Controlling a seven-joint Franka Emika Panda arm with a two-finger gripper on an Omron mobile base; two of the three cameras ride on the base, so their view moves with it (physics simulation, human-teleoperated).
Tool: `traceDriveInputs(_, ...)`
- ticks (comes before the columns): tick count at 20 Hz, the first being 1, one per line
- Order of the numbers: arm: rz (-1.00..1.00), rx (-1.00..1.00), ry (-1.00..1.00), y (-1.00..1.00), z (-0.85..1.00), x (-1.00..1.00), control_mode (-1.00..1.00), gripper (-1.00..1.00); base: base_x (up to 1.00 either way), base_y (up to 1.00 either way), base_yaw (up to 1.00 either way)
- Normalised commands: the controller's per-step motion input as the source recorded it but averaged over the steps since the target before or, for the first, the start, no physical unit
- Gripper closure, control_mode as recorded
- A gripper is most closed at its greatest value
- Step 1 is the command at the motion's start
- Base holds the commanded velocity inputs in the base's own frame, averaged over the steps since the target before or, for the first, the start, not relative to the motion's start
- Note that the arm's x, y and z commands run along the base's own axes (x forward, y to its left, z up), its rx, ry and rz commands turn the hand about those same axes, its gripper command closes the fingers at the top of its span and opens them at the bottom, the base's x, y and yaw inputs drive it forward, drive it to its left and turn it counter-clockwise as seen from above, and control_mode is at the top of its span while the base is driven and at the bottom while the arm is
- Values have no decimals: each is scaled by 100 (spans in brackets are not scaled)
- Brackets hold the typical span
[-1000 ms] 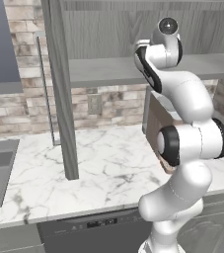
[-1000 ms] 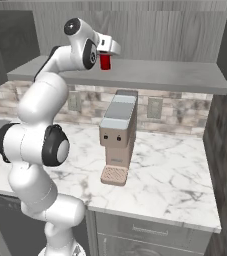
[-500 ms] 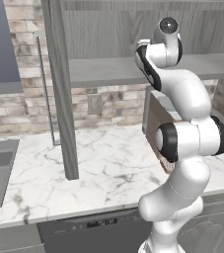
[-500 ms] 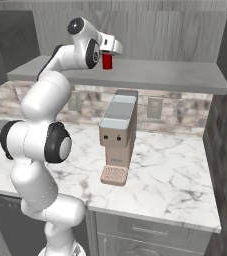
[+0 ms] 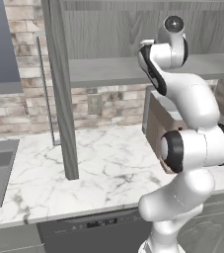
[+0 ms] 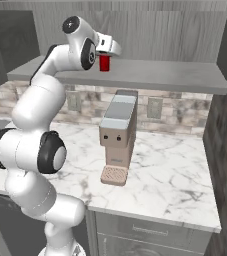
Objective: Take 2 condiments from the cabinet and move them on the counter near the stove.Make sure the condiments are lined up with each other, next to each other.
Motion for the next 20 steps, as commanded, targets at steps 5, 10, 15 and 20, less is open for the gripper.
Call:
traceDriveInputs(5,0,0,0,0,0,-85,-100,100,0,0,0)
traceDriveInputs(10,0,0,0,-6,14,-100,-100,100,0,0,0)
traceDriveInputs(15,3,0,5,-29,25,-100,-100,100,0,0,0)
traceDriveInputs(20,25,0,3,-15,-2,-100,-100,100,0,0,0)
